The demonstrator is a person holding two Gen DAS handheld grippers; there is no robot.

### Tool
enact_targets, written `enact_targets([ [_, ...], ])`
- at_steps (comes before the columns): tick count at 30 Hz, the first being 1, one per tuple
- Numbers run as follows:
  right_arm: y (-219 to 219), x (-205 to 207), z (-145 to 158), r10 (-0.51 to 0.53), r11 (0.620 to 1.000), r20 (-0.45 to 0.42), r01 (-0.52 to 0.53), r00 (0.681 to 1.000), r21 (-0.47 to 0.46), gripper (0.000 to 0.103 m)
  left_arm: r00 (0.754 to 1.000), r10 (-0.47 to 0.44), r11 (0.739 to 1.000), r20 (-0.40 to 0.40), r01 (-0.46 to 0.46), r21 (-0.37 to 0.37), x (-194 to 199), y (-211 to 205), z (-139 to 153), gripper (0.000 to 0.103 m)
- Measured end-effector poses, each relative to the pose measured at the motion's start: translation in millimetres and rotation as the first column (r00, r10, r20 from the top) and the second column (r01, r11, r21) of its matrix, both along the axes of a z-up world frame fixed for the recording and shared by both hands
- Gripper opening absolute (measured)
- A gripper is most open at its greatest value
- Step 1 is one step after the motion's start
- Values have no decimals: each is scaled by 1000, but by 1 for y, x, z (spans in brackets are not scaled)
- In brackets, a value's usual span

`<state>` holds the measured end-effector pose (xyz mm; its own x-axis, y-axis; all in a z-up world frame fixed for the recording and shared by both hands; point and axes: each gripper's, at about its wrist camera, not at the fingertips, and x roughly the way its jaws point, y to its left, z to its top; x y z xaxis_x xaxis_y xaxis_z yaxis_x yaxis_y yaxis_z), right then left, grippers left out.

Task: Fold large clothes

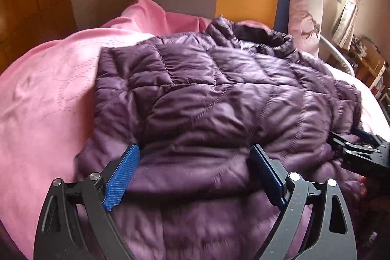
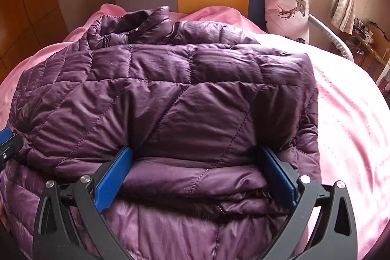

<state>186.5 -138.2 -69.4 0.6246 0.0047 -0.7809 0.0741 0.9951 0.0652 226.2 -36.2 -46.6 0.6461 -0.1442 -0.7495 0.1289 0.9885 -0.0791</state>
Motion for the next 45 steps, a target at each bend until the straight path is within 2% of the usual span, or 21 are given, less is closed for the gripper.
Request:
enact_targets([
  [3,-1,-14,10,-9,1000,22,9,1000,16,101,999,-11,1000,50,12,-16,-31,5,17,90],
  [8,-5,-53,24,-4,997,35,2,999,73,101,996,-16,1000,83,18,-21,-73,12,26,92],
  [14,-7,-93,13,-9,997,-65,14,998,74,101,997,-13,1000,80,15,-19,-106,18,24,92],
  [18,-6,-119,7,-2,996,-86,9,996,85,101,998,-10,1000,64,11,-15,-123,21,16,92],
  [29,-14,-171,9,-5,995,-75,13,997,102,101,1000,-10,1000,23,10,5,-154,33,-3,95],
  [34,-32,-198,14,-43,993,-59,49,997,109,101,1000,-12,1000,5,12,11,-165,44,-11,95],
  [40,-66,-224,-2,-104,967,-111,127,988,222,101,999,-32,999,-9,32,-1,-178,53,-18,95],
  [45,-69,-245,-6,-67,954,-109,96,992,285,101,999,-40,999,-15,40,0,-187,55,-19,95],
])
